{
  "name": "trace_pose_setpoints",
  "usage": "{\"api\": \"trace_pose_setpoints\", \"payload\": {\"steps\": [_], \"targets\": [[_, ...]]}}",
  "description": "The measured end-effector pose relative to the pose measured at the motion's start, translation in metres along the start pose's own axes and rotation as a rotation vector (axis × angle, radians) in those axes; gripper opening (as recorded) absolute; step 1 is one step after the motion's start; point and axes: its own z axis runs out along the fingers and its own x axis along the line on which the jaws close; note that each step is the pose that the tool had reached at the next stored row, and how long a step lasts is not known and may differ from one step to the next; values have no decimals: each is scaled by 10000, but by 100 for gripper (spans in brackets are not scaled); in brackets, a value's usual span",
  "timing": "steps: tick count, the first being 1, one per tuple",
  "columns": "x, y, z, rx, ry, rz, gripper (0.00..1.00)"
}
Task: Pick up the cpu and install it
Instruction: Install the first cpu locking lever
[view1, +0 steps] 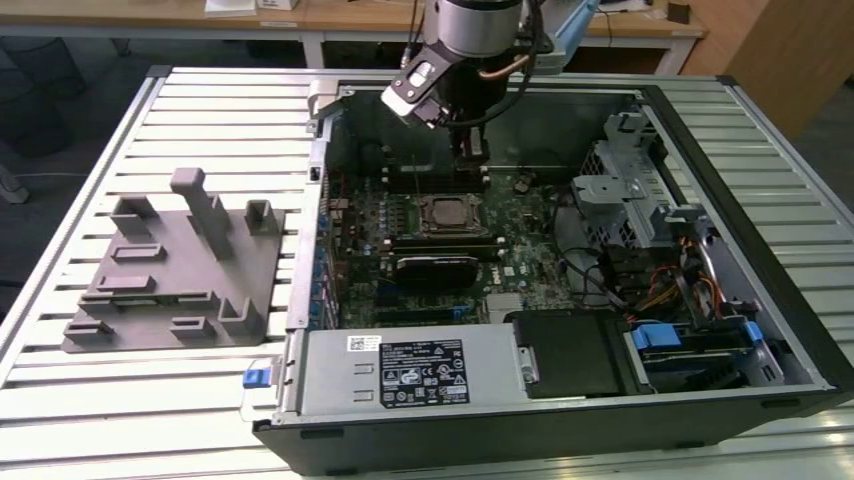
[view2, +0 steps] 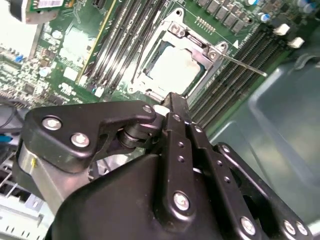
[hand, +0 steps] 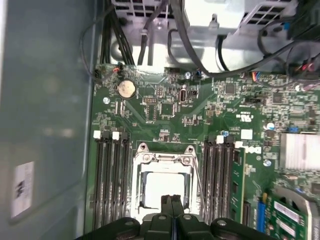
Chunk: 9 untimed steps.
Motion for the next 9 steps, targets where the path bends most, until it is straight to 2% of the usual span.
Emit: {"api": "trace_pose_setpoints", "payload": {"steps": [4, 7, 9], "targets": [[-1, -1, -136, -5, 41, 0, 11], [-2, -1, -180, -5, 40, 1, 11], [-1, -1, -181, -6, 43, 1, 11]]}}
